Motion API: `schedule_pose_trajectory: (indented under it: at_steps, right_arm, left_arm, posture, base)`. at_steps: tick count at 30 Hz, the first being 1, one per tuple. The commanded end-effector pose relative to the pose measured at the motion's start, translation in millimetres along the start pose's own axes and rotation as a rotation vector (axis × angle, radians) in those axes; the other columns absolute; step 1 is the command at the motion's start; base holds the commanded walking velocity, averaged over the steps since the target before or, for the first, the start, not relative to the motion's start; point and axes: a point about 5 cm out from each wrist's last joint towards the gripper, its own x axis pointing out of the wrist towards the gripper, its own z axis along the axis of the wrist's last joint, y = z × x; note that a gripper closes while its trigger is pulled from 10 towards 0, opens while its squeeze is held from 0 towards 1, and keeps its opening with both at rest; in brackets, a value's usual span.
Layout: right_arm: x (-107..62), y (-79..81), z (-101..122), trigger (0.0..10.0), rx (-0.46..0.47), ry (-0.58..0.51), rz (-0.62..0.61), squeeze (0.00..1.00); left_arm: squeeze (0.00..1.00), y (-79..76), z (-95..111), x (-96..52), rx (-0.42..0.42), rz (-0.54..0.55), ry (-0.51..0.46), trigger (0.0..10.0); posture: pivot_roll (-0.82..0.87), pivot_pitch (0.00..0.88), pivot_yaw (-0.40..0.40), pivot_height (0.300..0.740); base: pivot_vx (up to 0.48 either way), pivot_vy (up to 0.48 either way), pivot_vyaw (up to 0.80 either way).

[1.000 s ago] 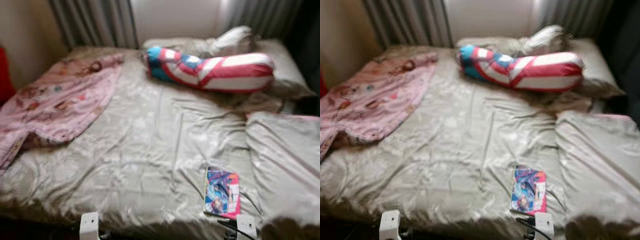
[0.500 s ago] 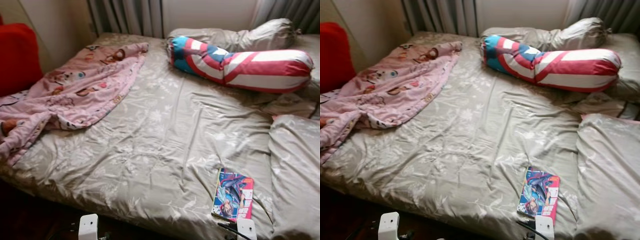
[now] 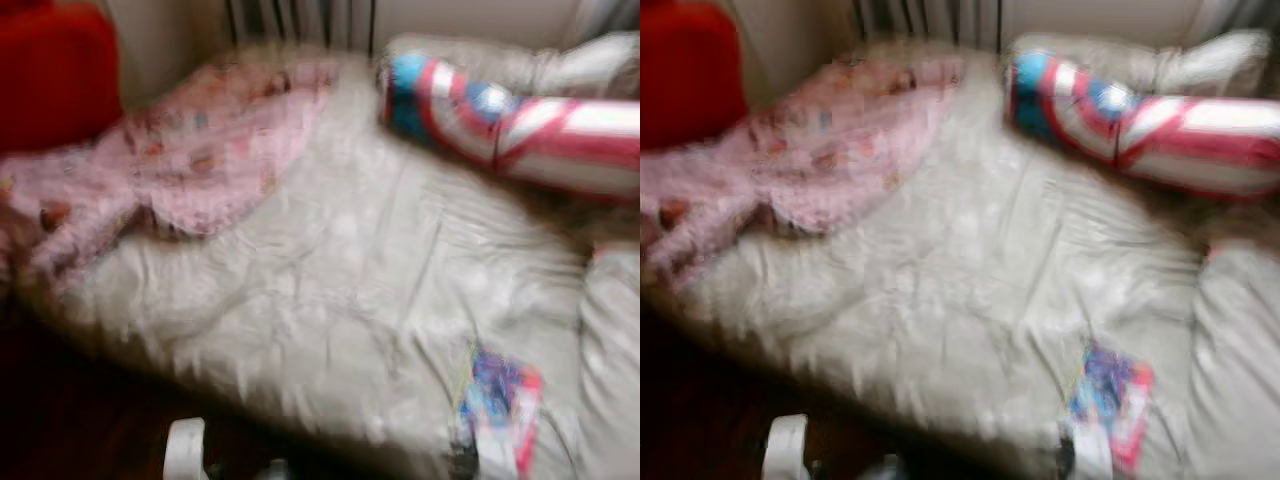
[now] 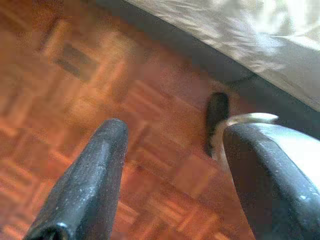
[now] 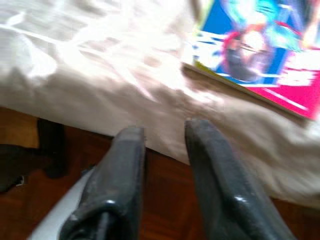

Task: Clean up the room

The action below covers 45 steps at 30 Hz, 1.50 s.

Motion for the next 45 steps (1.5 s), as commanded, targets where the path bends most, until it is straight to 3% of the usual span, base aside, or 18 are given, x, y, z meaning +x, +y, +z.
schedule_pose_trajectory:
  at_steps: [1,5,8,26,45]
  right_arm:
    - [-5.1,-7.8,-20,10.0,0.019,0.068,-0.024,0.00]
    - [-4.1,-5.0,-17,10.0,0.024,0.053,-0.018,0.00]
    - [-3.6,-3.4,-15,10.0,0.024,0.044,-0.014,0.00]
    - [-3.5,-2.8,-15,10.0,0.025,0.045,-0.020,0.00]
    - [-3.5,-2.2,-16,10.0,0.017,0.050,-0.016,0.00]
  left_arm:
    - [0.00,0.1,-12,-2.5,-0.005,-0.002,0.040,10.0]
    - [0.00,14.8,-10,-3.5,-0.008,0.014,0.043,10.0]
    - [0.00,16.2,-8,-3.0,-0.007,0.016,0.042,10.0]
    - [0.00,-15.4,-3,1.4,0.001,-0.021,0.041,10.0]
    - [0.00,-6.4,-4,0.6,-0.003,-0.011,0.041,10.0]
  posture:
    - [0.00,0.205,0.018,0.740]
    - [0.00,0.206,0.017,0.740]
    - [0.00,0.207,0.018,0.740]
    - [0.01,0.210,0.020,0.740]
    - [0.00,0.217,0.020,0.740]
  base:
    - [0.000,0.311,0.00]
    - [0.000,0.311,0.00]
    - [0.000,0.311,0.00]
    - [0.000,0.327,0.00]
    - [0.000,0.371,0.00]
